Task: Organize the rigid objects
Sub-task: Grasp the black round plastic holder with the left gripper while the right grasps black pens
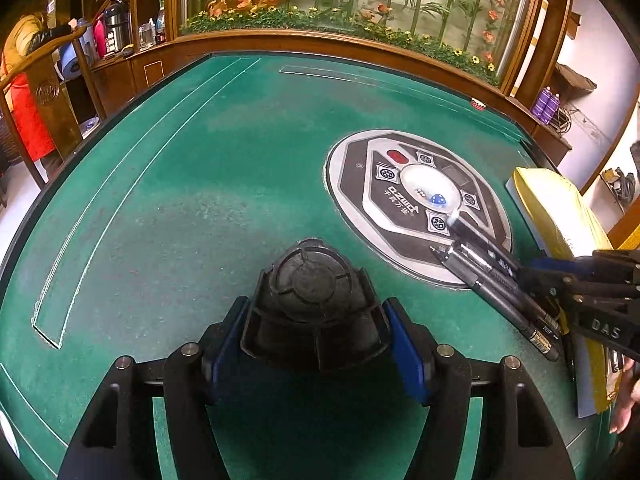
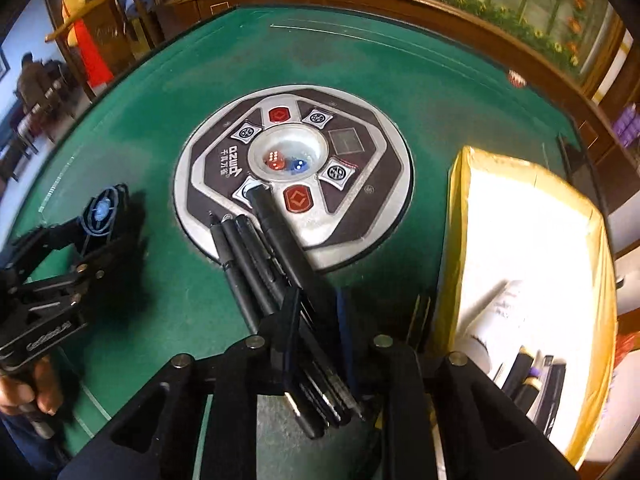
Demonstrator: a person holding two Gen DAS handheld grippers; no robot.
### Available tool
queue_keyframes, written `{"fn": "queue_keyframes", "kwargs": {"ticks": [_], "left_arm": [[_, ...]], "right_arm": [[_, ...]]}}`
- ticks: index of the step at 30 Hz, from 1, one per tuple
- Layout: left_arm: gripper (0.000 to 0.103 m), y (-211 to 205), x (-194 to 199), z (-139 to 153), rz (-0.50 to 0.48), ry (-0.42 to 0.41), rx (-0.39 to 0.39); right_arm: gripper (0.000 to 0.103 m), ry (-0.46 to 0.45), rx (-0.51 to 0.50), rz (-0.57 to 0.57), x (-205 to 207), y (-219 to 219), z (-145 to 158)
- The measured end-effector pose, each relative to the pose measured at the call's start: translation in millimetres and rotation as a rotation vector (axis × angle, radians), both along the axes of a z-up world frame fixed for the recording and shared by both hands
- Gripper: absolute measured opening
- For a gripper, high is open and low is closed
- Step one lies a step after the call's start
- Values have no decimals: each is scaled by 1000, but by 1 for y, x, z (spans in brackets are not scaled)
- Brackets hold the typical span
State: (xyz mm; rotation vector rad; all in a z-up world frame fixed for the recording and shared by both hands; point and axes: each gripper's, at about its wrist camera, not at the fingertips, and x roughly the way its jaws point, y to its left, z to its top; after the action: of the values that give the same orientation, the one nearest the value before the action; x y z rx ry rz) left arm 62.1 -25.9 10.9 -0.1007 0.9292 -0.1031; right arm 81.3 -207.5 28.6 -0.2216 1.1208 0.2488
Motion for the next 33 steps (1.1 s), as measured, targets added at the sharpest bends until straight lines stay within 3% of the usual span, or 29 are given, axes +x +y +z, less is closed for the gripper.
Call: {"fn": "queue_keyframes", "kwargs": {"ticks": [8,13,15,23,28,33], "left_arm": [[70,0,-1,0,0,-3,0],[70,0,-2,1,-2,-9,5],[70,0,-5,3,-2,-27,10],[70,-2,-21,29,28,-188,32],[70,-7,-26,35,43,-255,80],[70,-17,-28,39,33,-289,126]], "right_arm": [[21,20,-25,-5,8,-2,-8],[16,12,5,-34,7,-2,-5],[14,3,61,-51,-1,-3,-1],[14,-295,256,-62,-76,8,44],[14,-297,373,-10,-82,13,29],[14,-292,392,11,-81,13,26]]}}
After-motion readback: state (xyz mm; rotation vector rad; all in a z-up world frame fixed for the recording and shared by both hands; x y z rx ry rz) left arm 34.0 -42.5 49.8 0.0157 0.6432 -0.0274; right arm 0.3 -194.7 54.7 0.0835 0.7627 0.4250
